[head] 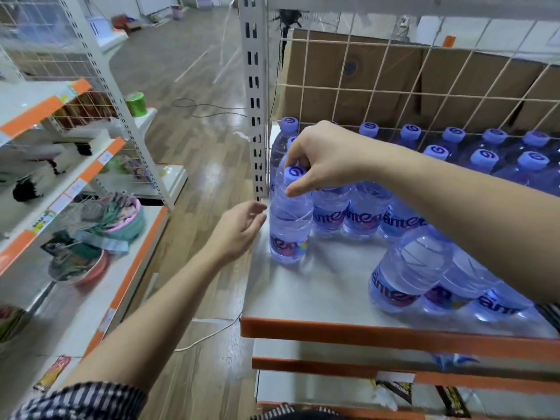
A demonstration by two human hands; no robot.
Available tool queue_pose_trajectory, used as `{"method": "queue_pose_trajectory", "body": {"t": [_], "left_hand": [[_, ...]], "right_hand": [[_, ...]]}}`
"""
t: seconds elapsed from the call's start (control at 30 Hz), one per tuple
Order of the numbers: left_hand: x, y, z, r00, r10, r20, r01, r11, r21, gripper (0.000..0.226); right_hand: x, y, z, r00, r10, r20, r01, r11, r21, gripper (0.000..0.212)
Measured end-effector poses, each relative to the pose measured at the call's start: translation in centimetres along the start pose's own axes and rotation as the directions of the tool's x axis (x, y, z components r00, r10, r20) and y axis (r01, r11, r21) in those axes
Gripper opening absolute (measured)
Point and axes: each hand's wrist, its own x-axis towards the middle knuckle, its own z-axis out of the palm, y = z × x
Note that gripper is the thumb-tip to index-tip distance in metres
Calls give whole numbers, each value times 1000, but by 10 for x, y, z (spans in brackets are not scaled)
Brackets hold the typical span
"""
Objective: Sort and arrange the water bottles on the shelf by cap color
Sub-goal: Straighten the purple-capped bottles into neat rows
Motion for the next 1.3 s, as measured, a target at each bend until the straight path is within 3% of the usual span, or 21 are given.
{"method": "queue_pose_trajectory", "body": {"t": [0.27, 0.6, 0.7, 0.77, 0.83, 0.97, 1.1, 1.17, 1.3], "left_hand": [[-35, -22, 41, 998, 8, -55, -3, 996, 92, 28], [-46, -23, 54, 993, -22, -116, 31, 997, 76, 37], [-47, -16, 51, 991, -53, -121, 51, 999, -17, 37], [-42, -1, 39, 963, -144, -227, 111, 982, -153, 37], [-33, 21, 22, 905, -165, -392, 86, 973, -212, 36], [-27, 81, -10, 810, 0, -587, -148, 968, -204, 41], [-31, 136, -12, 722, 291, -628, -297, 950, 98, 35], [-34, 162, -2, 727, 384, -569, -362, 919, 157, 30], [-45, 211, 34, 836, 450, -314, -458, 887, 55, 30]], "right_hand": [[-7, 1, 3, 998, 51, 31, -52, 997, 49, 30], [-24, -3, 7, 1000, 15, 17, -15, 999, -31, 46], [-28, -2, 4, 999, 17, 30, -16, 999, -33, 47], [-34, 0, -6, 999, 35, 20, -35, 999, 4, 47], [-43, 5, -20, 998, 67, -11, -67, 997, 42, 44], [-78, 18, -50, 989, 140, -44, -135, 986, 95, 31], [-131, 43, -68, 979, 195, -55, -188, 976, 110, 21], [-158, 57, -70, 975, 215, -59, -208, 972, 105, 18], [-205, 81, -66, 974, 226, -22, -224, 972, 65, 15]]}}
